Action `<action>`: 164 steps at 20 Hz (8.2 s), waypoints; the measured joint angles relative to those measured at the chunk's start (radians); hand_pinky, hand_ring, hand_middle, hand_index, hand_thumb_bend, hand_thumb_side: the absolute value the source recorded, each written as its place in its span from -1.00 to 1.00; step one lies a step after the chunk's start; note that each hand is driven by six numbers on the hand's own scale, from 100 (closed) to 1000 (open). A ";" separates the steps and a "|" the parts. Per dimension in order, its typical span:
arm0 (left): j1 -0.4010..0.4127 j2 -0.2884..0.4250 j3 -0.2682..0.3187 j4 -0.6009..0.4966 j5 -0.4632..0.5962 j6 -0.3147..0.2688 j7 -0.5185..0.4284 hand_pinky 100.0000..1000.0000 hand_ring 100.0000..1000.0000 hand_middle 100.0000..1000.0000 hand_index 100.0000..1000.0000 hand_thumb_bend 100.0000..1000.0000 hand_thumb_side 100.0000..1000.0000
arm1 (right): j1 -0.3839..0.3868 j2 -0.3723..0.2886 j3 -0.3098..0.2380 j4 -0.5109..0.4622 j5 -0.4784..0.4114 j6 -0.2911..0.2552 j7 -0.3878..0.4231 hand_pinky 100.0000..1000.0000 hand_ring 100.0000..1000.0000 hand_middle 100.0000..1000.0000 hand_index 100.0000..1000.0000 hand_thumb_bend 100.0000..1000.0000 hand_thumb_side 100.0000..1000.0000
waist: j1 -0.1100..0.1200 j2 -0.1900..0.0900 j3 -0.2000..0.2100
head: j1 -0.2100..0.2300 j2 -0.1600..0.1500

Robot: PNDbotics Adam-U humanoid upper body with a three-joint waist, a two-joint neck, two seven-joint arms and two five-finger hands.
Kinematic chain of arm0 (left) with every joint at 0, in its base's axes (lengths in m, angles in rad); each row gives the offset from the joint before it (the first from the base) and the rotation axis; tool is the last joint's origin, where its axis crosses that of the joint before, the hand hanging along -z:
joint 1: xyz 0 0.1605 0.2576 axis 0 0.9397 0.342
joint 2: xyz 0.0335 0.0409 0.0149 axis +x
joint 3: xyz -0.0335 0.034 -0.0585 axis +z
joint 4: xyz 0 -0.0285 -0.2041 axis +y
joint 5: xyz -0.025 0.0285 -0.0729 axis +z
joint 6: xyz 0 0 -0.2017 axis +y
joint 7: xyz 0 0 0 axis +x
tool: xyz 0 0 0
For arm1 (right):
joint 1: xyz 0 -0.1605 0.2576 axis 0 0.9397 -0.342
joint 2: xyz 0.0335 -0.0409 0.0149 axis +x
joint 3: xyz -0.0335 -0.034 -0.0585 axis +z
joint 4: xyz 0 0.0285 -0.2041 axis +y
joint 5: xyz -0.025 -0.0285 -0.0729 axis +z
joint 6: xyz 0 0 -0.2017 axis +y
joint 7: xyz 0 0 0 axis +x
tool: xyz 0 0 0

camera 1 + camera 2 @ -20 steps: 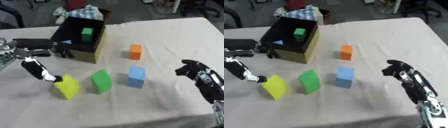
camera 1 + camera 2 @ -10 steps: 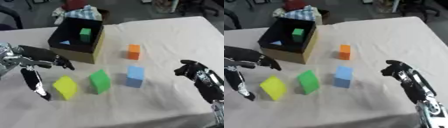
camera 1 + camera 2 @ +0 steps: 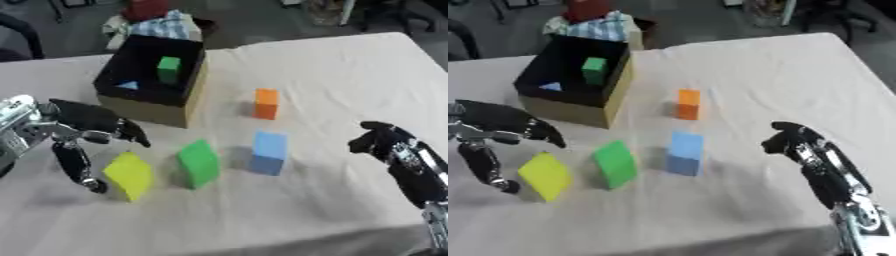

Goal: Pick up objects on the table and place them in the box.

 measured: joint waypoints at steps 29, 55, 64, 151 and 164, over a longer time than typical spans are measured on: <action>-0.201 -0.048 0.276 0.127 0.024 0.166 0.075 0.54 0.35 0.08 0.40 -0.62 -1.00 | 0.009 0.000 -0.001 0.001 0.000 0.004 -0.004 0.40 0.35 0.06 0.58 -1.00 0.39 | 0.003 -0.009 0.006 | -0.014 0.000; -0.433 -0.387 0.394 0.837 -0.434 0.578 0.432 0.64 0.52 0.68 0.92 0.09 -0.33 | 0.000 0.003 0.001 0.004 0.000 0.003 0.004 0.40 0.35 0.06 0.58 -1.00 0.40 | 0.002 -0.008 -0.026 | 0.027 0.000; -0.398 -0.364 0.400 0.656 -0.498 0.459 0.560 0.64 0.43 0.41 0.73 -0.26 -0.58 | 0.000 0.009 0.000 0.007 0.000 0.001 0.001 0.40 0.35 0.06 0.58 -1.00 0.39 | 0.002 -0.008 -0.013 | 0.019 0.000; -0.192 -0.305 -0.048 0.297 0.021 -0.110 0.107 0.56 0.24 -0.07 0.25 -0.66 -0.95 | -0.001 0.009 0.000 0.010 0.001 0.008 0.009 0.40 0.34 0.06 0.58 -1.00 0.41 | 0.003 -0.008 -0.044 | -0.008 0.000; -0.275 -0.227 0.184 0.240 -0.003 -0.055 0.088 0.55 0.28 -0.01 0.30 -0.51 -1.00 | 0.000 0.009 0.000 0.010 0.001 0.008 0.009 0.40 0.34 0.06 0.58 -1.00 0.40 | 0.003 -0.008 -0.030 | -0.017 0.000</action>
